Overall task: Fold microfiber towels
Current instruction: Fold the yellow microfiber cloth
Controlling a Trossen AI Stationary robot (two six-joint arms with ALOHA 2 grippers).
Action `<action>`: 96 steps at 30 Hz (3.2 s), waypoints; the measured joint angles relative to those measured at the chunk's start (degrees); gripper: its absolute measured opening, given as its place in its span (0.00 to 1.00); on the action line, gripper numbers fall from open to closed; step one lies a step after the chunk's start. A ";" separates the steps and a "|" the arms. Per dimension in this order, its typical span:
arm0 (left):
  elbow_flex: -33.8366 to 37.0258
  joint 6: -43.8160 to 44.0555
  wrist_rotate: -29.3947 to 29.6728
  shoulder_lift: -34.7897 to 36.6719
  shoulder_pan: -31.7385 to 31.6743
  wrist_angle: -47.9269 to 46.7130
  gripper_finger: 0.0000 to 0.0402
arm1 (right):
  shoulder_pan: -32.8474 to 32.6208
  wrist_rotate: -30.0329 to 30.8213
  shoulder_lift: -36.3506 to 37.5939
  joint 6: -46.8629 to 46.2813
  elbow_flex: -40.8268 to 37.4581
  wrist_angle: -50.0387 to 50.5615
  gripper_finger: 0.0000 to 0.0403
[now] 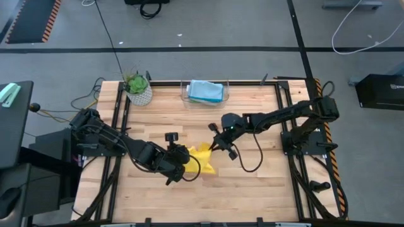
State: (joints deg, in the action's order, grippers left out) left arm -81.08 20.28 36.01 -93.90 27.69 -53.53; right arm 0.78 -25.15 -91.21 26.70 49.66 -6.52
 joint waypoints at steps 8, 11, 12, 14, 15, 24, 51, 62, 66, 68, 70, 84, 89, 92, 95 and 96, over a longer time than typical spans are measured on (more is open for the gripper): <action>0.00 0.34 -0.03 0.27 -0.57 -5.42 0.38 | 1.46 7.50 8.83 0.01 -0.01 6.83 0.02; 0.00 0.50 -0.90 0.27 -1.22 -7.85 0.35 | 2.20 7.72 11.20 -0.32 -0.01 8.42 0.01; 0.00 0.37 -1.53 0.26 -1.39 -8.39 0.31 | 2.30 7.80 11.77 -0.37 -0.01 8.39 0.01; 0.00 -0.30 -2.65 0.27 -1.87 -8.24 0.20 | 2.56 7.96 12.58 -0.37 -0.01 8.72 0.01; 0.00 -1.09 -2.82 0.25 -2.04 -8.17 0.14 | 2.64 8.20 12.85 -0.35 -0.01 8.76 0.01; 6.67 4.45 -2.40 1.40 -1.93 -5.77 0.02 | 2.81 11.41 13.65 0.04 -0.01 10.40 0.01; 40.65 -5.69 -16.53 16.16 -13.65 50.67 0.34 | -1.32 10.78 13.11 -0.16 0.01 10.58 0.01; 41.21 -7.94 -33.53 18.43 -27.51 53.29 0.04 | -1.34 10.74 13.11 0.81 0.01 10.01 0.02; 41.20 -10.63 -38.71 18.48 -30.43 55.74 0.21 | -1.34 10.73 13.11 0.64 0.01 10.02 0.02; 41.22 -10.90 -41.39 18.48 -31.74 56.41 0.33 | -1.34 10.73 13.11 0.61 0.01 9.98 0.02; 41.22 -10.89 -42.52 18.27 -32.96 56.77 0.46 | -1.33 10.32 13.11 0.72 0.01 9.95 0.02; 41.22 -18.33 -54.71 2.51 -40.00 70.80 0.75 | -1.32 8.57 13.11 1.77 0.01 8.06 0.02; 41.20 -16.90 -65.59 -0.46 -42.45 79.72 0.70 | -1.30 8.57 13.11 1.82 0.01 8.08 0.02; 41.18 -16.18 -67.25 -1.02 -42.78 82.58 0.67 | -1.32 8.55 13.11 1.86 0.01 8.09 0.02; 41.18 -16.62 -66.28 -1.02 -42.75 82.35 0.65 | -1.30 8.35 13.11 1.99 0.01 8.11 0.02; 41.18 -16.29 -65.70 -1.02 -42.74 82.12 0.64 | -1.32 8.33 13.11 1.99 0.01 8.11 0.02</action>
State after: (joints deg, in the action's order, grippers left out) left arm -39.90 4.00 -29.69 -94.91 -15.05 28.59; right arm -0.53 -16.82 -78.11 28.69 49.67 1.58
